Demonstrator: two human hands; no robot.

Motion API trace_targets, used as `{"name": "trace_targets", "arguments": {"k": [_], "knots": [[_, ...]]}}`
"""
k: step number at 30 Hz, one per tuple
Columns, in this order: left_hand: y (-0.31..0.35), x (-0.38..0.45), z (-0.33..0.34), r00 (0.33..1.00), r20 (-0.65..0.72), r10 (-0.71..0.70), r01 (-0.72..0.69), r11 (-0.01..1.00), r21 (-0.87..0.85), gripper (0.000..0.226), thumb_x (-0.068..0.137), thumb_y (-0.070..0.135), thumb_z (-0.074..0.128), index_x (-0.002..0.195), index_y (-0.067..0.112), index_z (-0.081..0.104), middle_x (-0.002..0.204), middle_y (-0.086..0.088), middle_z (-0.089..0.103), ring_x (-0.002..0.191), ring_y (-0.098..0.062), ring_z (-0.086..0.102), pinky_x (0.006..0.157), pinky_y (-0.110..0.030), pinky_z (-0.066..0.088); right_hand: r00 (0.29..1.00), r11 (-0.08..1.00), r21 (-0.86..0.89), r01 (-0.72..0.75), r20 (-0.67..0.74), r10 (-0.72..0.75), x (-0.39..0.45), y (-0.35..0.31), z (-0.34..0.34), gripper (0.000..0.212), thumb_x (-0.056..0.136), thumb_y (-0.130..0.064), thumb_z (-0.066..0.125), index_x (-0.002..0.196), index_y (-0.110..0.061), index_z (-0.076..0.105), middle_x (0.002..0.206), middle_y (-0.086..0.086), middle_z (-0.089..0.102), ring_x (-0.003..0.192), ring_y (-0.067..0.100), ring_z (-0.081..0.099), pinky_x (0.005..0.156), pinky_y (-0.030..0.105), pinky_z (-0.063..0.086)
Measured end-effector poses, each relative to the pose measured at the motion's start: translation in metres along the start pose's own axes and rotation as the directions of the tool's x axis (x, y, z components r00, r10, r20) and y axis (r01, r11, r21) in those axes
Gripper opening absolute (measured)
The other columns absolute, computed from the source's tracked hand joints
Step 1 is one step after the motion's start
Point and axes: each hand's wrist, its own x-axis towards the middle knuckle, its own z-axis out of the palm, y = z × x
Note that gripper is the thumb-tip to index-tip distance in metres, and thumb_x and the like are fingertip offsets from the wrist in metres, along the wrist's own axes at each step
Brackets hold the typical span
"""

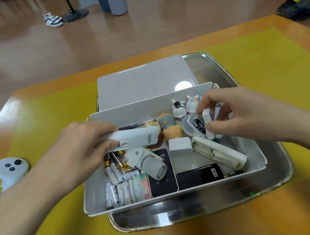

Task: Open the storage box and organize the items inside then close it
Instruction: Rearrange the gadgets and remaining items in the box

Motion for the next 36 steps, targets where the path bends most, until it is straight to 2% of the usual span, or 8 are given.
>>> {"name": "trace_targets", "arguments": {"k": [4,9,12,18,23,28,31,36], "knots": [[-0.015,0.008,0.009,0.996,0.026,-0.083,0.084,0.996,-0.041,0.003,0.095,0.015,0.062,0.097,0.016,0.063,0.087,0.001,0.065,0.083,-0.024,0.059,0.066,-0.037,0.04,0.999,0.998,-0.051,0.027,0.048,-0.024,0.007,-0.012,0.012,0.02,0.081,-0.03,0.068,0.097,-0.041,0.064,0.089,-0.016,0.062,0.078,0.006,0.068,0.071,0.04,0.056],[-0.033,0.01,0.0,0.992,-0.058,-0.11,0.104,0.991,-0.088,0.005,0.096,0.02,0.061,0.1,0.021,0.058,0.086,0.007,0.063,0.079,-0.017,0.056,0.066,-0.04,0.044,1.0,0.999,-0.029,0.027,-0.006,-0.027,0.013,-0.017,0.016,0.023,0.079,-0.037,0.068,0.099,-0.046,0.062,0.093,-0.017,0.062,0.077,0.004,0.068,0.067,0.034,0.056],[-0.042,0.006,-0.008,0.988,-0.118,-0.104,0.094,0.991,-0.093,0.008,0.095,0.024,0.063,0.099,0.028,0.058,0.081,0.016,0.06,0.072,-0.007,0.053,0.059,-0.034,0.042,0.999,1.0,-0.015,0.022,-0.036,-0.023,0.018,-0.018,0.016,0.024,0.079,-0.039,0.068,0.1,-0.048,0.062,0.095,-0.017,0.063,0.076,0.005,0.068,0.063,0.03,0.053],[-0.026,0.01,0.009,0.98,-0.143,-0.138,0.123,0.986,-0.111,0.006,0.096,0.029,0.061,0.101,0.027,0.058,0.088,0.012,0.062,0.078,-0.015,0.055,0.064,-0.037,0.046,0.999,1.0,-0.022,0.014,-0.051,-0.015,0.022,-0.024,0.021,0.024,0.078,-0.036,0.069,0.1,-0.045,0.063,0.094,-0.015,0.062,0.076,0.009,0.067,0.068,0.037,0.055],[-0.02,0.02,0.025,0.967,-0.141,-0.213,0.2,0.974,-0.101,0.015,0.096,0.031,0.062,0.087,0.028,0.051,0.078,0.014,0.052,0.071,-0.013,0.05,0.057,-0.03,0.031,0.999,0.992,-0.127,0.007,-0.034,-0.012,0.026,-0.027,0.023,0.019,0.079,-0.036,0.063,0.096,-0.046,0.059,0.1,-0.027,0.058,0.086,0.003,0.061,0.068,0.027,0.049],[-0.02,0.017,0.014,0.933,-0.259,-0.251,0.217,0.964,-0.153,0.007,0.092,0.031,0.065,0.093,0.029,0.059,0.072,0.02,0.051,0.067,-0.003,0.05,0.053,-0.018,0.03,0.993,0.931,-0.36,0.056,0.119,-0.014,0.02,-0.027,0.037,0.017,0.082,-0.045,0.056,0.097,-0.045,0.048,0.097,-0.025,0.053,0.084,0.002,0.053,0.072,0.029,0.049],[-0.015,0.012,0.007,0.932,-0.292,-0.216,0.173,0.971,-0.165,0.007,0.092,0.029,0.066,0.094,0.03,0.059,0.072,0.022,0.053,0.068,0.003,0.052,0.052,-0.017,0.03,0.987,0.925,-0.375,0.068,0.16,-0.008,0.015,-0.024,0.043,0.019,0.081,-0.047,0.053,0.099,-0.046,0.046,0.096,-0.026,0.052,0.083,0.002,0.052,0.073,0.028,0.049],[0.002,0.012,0.002,0.947,-0.285,-0.146,0.114,0.985,-0.126,0.007,0.094,0.03,0.063,0.099,0.028,0.058,0.08,0.022,0.055,0.074,0.001,0.055,0.056,-0.02,0.035,0.999,0.944,-0.328,-0.03,-0.02,0.025,0.019,-0.008,0.031,0.029,0.082,-0.036,0.068,0.105,-0.046,0.052,0.087,-0.025,0.057,0.082,0.0,0.057,0.069,0.02,0.045]]}}
